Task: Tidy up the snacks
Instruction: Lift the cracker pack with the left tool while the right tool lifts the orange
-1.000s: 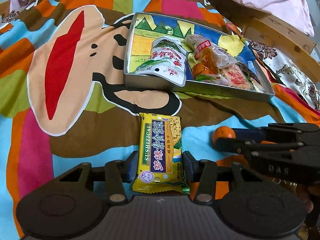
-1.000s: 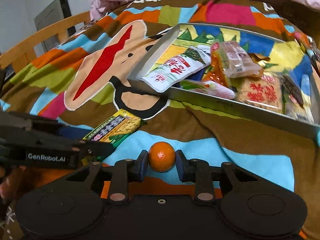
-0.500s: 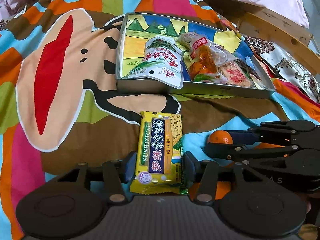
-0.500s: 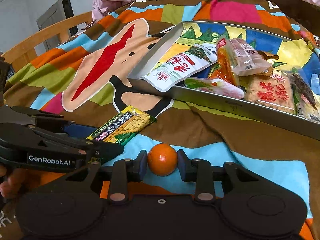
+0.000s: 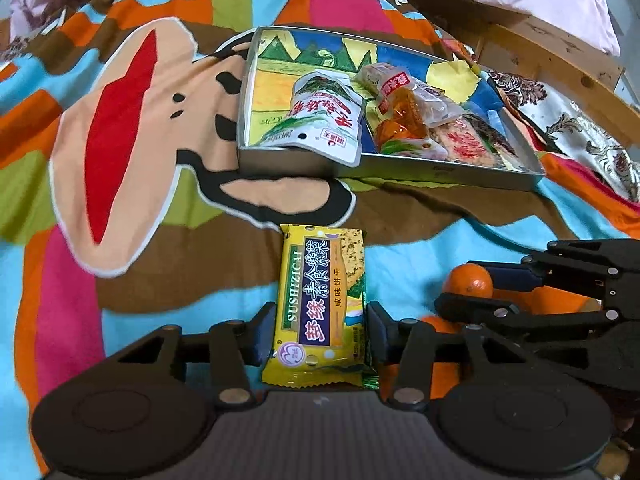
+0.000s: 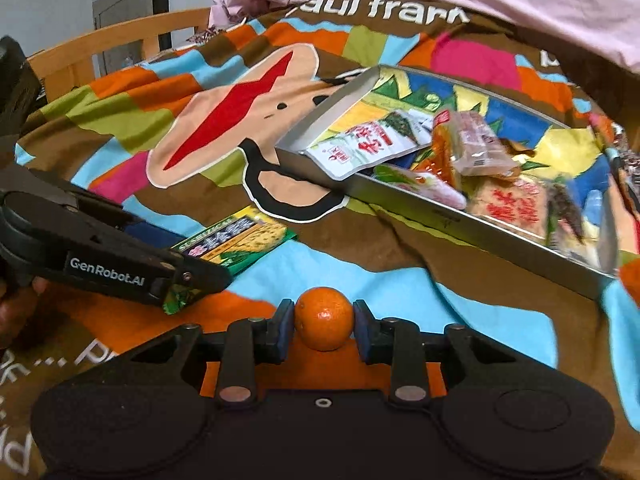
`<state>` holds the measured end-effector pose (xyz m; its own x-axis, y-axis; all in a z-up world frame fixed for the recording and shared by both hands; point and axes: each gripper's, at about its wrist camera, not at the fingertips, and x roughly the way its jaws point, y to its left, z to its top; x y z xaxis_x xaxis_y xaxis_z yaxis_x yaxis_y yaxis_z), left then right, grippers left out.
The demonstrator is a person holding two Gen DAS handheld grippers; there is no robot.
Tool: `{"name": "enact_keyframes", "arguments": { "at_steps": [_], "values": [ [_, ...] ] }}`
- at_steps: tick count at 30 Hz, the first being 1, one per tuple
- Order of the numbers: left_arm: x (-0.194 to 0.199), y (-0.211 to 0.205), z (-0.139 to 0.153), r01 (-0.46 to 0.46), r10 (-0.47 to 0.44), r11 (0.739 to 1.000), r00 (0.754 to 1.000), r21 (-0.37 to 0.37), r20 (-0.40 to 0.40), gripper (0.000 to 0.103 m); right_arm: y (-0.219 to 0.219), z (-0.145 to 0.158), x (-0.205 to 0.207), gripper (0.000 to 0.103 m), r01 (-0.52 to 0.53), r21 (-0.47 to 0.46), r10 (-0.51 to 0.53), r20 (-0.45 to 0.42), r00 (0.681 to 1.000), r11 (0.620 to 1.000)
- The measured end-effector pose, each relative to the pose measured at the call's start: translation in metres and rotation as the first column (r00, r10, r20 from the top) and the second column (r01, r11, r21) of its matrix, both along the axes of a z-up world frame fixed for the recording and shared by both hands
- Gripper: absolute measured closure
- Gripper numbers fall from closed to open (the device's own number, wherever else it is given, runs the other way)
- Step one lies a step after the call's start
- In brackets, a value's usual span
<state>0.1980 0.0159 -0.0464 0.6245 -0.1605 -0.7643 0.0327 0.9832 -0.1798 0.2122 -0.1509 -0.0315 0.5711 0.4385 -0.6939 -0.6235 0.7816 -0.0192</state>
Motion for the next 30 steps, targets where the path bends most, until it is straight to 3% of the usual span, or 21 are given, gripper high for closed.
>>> {"name": "enact_keyframes", "arguments": {
  "at_steps": [8, 18, 30],
  "values": [
    [-0.035, -0.012, 0.018, 0.011, -0.011, 0.999, 1.0, -0.038, 0.019, 0.051, -0.026, 0.032, -0.041, 0.07, 0.039, 0.063, -0.042, 0.058, 0.997, 0.997],
    [-0.083, -0.023, 0.057, -0.017, 0.029, 0.998, 0.981, -0.063, 0.194, 0.051, -0.063, 0.064, -0.079, 0.07, 0.106, 0.184, -0.132, 0.134, 0.982, 0.977],
    [-0.098, -0.032, 0.072, -0.022, 0.038, 0.998, 0.958, -0.059, 0.283, 0.051, -0.072, 0.072, -0.081, 0.07, 0.115, 0.252, -0.168, 0.202, 0.965, 0.961]
  ]
}}
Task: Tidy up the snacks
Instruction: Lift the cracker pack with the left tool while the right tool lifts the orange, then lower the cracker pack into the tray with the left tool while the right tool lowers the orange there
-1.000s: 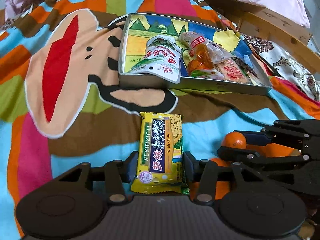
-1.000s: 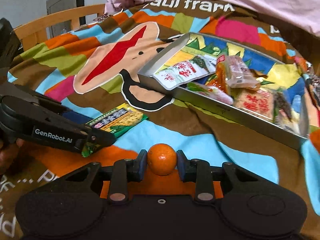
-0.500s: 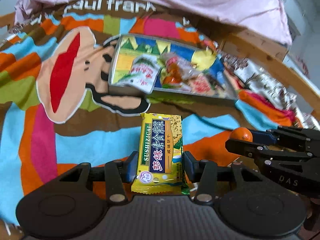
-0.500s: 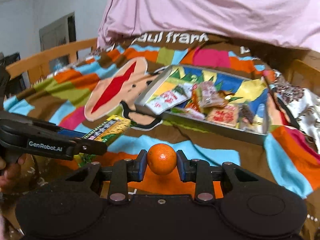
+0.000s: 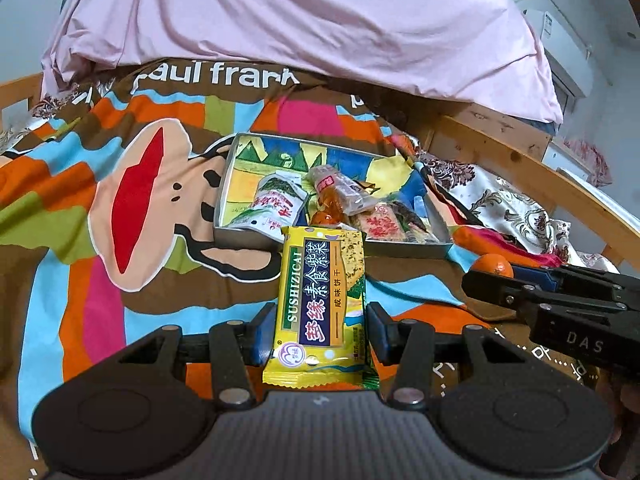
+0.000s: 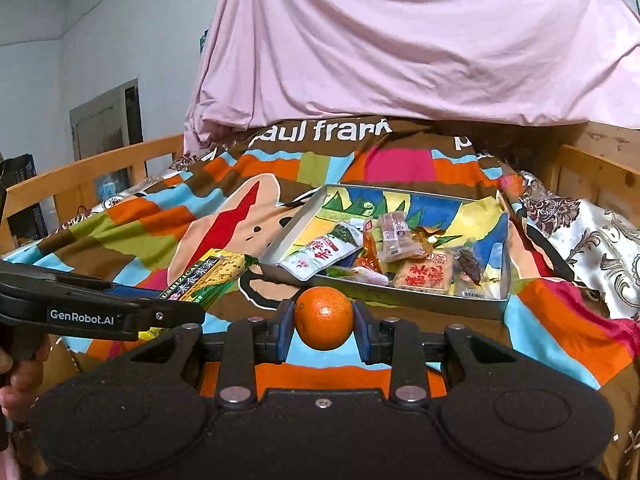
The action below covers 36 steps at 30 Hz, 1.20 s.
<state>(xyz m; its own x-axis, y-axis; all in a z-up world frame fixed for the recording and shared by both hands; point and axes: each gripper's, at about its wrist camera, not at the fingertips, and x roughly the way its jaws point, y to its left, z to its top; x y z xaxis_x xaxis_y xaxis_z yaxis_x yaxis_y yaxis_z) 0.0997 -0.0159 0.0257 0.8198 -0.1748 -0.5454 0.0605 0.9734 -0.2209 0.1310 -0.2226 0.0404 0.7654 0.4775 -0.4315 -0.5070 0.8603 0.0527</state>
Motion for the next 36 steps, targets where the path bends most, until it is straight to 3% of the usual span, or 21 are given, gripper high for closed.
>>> {"name": "enact_keyframes", "arguments": {
  "at_steps": [11, 17, 22, 30, 36],
  "values": [
    [0.01, 0.002, 0.001, -0.013, 0.014, 1.0, 1.0, -0.023, 0.02, 0.051, 0.009, -0.005, 0.009, 0.07, 0.007, -0.002, -0.007, 0.023, 1.0, 1.0],
    [0.02, 0.01, -0.002, -0.044, 0.046, 0.996, 0.999, -0.078, 0.028, 0.051, 0.011, -0.003, 0.022, 0.07, 0.015, 0.016, -0.015, 0.021, 1.0, 1.0],
    [0.03, 0.018, -0.01, -0.06, 0.061, 0.994, 0.998, -0.094, 0.009, 0.051, 0.01, 0.006, 0.035, 0.07, -0.003, 0.001, 0.003, 0.078, 0.997, 1.0],
    [0.06, 0.018, -0.007, -0.083, 0.083, 0.994, 0.997, -0.066, -0.008, 0.051, -0.008, 0.009, 0.074, 0.07, 0.015, 0.013, -0.017, 0.098, 0.995, 1.0],
    [0.106, 0.016, -0.003, -0.119, 0.117, 0.988, 0.993, -0.101, -0.029, 0.051, -0.021, -0.007, 0.12, 0.07, 0.056, 0.009, -0.056, 0.098, 0.994, 0.998]
  ]
}}
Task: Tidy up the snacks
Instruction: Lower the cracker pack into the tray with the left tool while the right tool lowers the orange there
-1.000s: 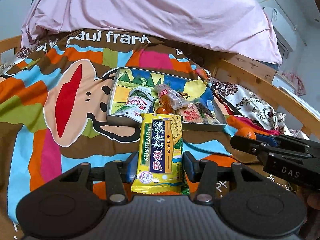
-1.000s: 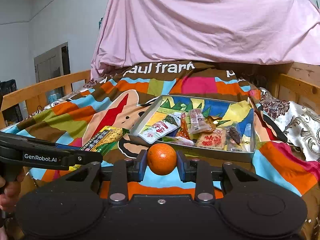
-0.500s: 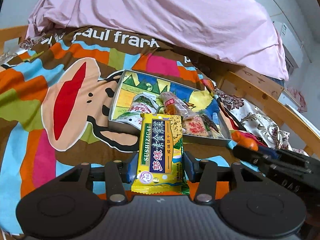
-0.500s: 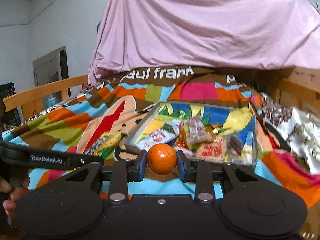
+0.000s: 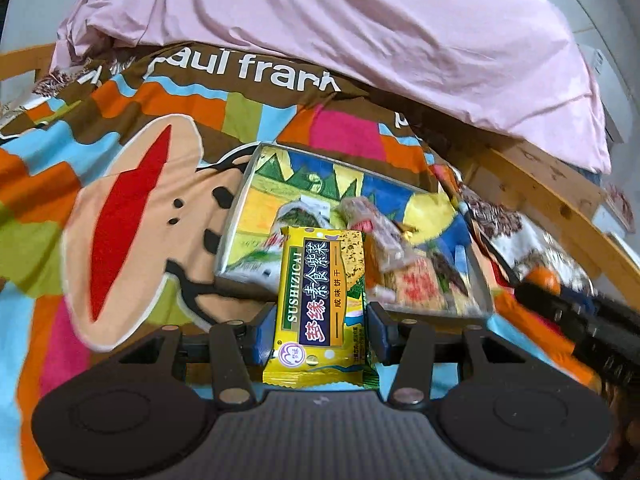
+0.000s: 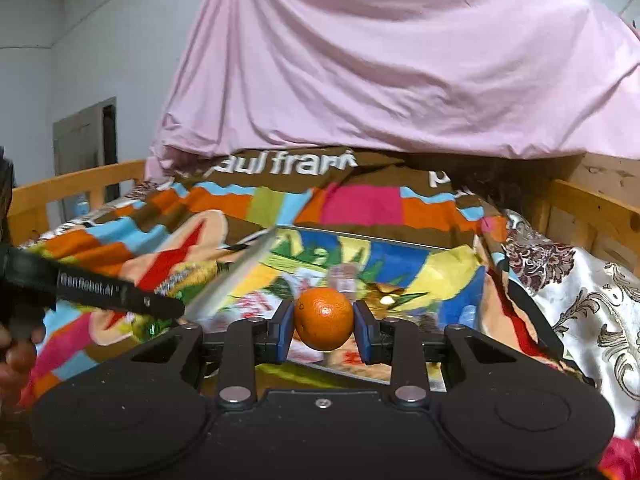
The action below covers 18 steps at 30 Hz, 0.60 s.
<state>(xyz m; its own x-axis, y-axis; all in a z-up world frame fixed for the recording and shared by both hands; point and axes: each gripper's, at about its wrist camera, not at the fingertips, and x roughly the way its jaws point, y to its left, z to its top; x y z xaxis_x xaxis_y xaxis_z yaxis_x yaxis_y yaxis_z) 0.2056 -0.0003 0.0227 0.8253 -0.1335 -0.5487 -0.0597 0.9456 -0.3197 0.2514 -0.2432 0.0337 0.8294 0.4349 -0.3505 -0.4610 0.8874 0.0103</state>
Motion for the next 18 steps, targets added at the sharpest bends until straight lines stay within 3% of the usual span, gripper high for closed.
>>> {"name": "enact_keyframes", "arguments": {
  "at_steps": [7, 18],
  "values": [
    [0.075, -0.012, -0.002, -0.036, 0.036, 0.999, 0.999, -0.025, 0.0, 0.051, -0.015, -0.009, 0.041, 0.069, 0.072, 0.036, -0.072, 0.003, 0.997, 0.997],
    [0.16, -0.036, -0.015, -0.039, 0.039, 0.999, 0.999, 0.023, -0.016, 0.051, -0.018, -0.03, 0.095, 0.069, 0.137, 0.019, -0.138, 0.018, 0.99, 0.99]
  ]
}}
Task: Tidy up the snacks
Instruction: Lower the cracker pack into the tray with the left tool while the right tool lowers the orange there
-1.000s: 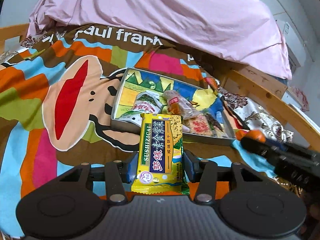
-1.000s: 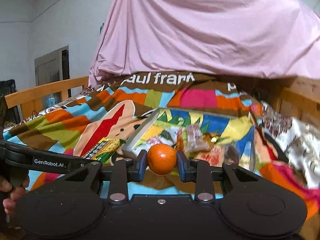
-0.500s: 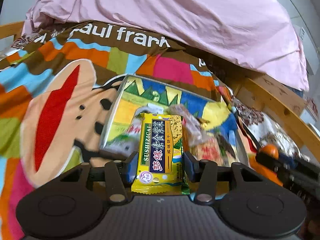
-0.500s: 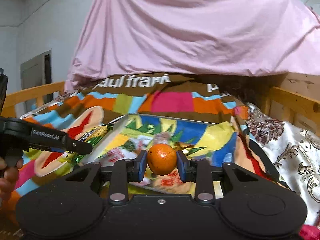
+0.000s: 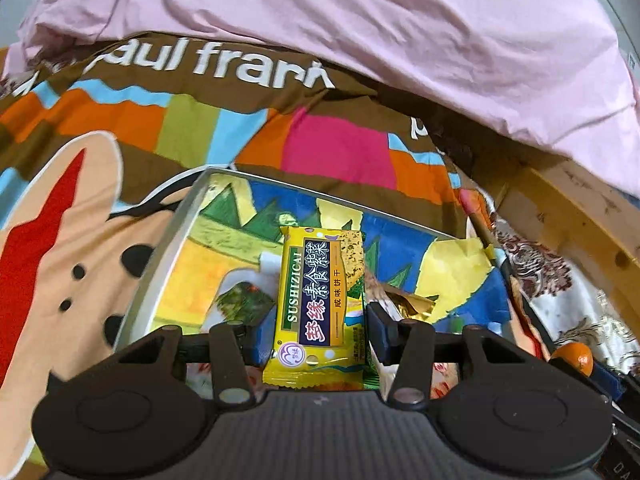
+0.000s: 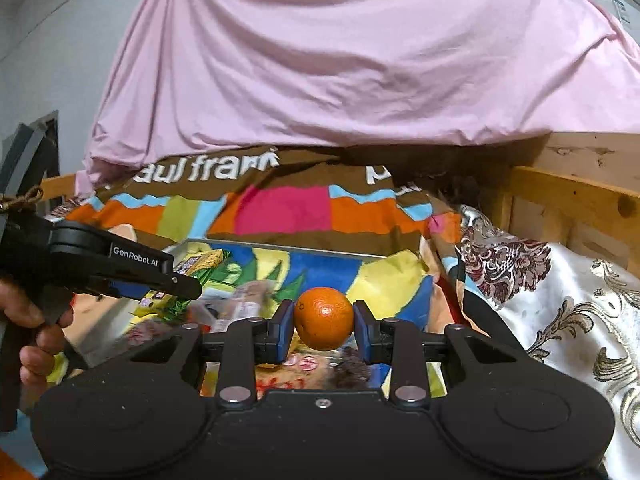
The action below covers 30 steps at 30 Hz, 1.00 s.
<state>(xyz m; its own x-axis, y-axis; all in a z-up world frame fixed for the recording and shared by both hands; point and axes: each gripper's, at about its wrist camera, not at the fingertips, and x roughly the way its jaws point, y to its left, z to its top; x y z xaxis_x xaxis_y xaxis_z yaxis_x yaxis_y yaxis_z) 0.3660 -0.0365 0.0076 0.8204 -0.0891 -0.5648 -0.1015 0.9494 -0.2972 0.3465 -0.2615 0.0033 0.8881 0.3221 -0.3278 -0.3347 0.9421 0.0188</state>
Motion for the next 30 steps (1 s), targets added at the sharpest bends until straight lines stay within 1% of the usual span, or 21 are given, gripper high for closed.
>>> {"name": "enact_keyframes", "arguments": {
  "at_steps": [3, 5, 8, 9, 11, 14, 16, 30],
  "values": [
    [0.016, -0.006, -0.005, 0.004, -0.004, 1.0, 1.0, 0.008, -0.022, 0.051, -0.001, -0.009, 0.013, 0.069, 0.027, 0.027, -0.026, -0.032, 0.999, 0.999],
    [0.024, -0.008, -0.008, 0.001, -0.001, 1.0, 0.999, 0.015, -0.038, 0.051, 0.002, -0.015, 0.02, 0.069, 0.024, 0.037, -0.022, -0.062, 0.998, 0.999],
    [0.033, -0.01, -0.01, -0.004, 0.005, 1.0, 0.999, 0.028, -0.054, 0.051, 0.013, -0.023, 0.022, 0.069, -0.005, -0.004, 0.004, -0.06, 0.998, 1.0],
    [0.035, -0.011, -0.01, -0.006, 0.008, 1.0, 0.998, 0.028, -0.057, 0.051, 0.016, -0.024, 0.023, 0.069, -0.012, -0.001, 0.012, -0.069, 0.998, 1.0],
    [0.037, -0.012, -0.011, -0.011, 0.013, 1.0, 0.998, 0.028, -0.064, 0.051, 0.019, -0.027, 0.024, 0.069, -0.021, 0.012, 0.022, -0.092, 0.996, 1.0],
    [0.04, -0.014, -0.013, -0.012, 0.015, 0.999, 0.997, 0.037, -0.075, 0.051, 0.022, -0.031, 0.023, 0.069, -0.037, -0.006, 0.036, -0.112, 0.993, 0.999],
    [0.039, -0.015, -0.013, -0.009, 0.012, 0.999, 0.997, 0.045, -0.072, 0.051, 0.021, -0.032, 0.024, 0.069, -0.034, -0.001, 0.034, -0.125, 0.992, 0.999],
    [0.039, -0.018, -0.014, -0.005, 0.008, 0.998, 0.998, 0.058, -0.066, 0.05, 0.017, -0.038, 0.029, 0.069, -0.018, 0.012, 0.02, -0.167, 0.986, 1.0]
  ]
}}
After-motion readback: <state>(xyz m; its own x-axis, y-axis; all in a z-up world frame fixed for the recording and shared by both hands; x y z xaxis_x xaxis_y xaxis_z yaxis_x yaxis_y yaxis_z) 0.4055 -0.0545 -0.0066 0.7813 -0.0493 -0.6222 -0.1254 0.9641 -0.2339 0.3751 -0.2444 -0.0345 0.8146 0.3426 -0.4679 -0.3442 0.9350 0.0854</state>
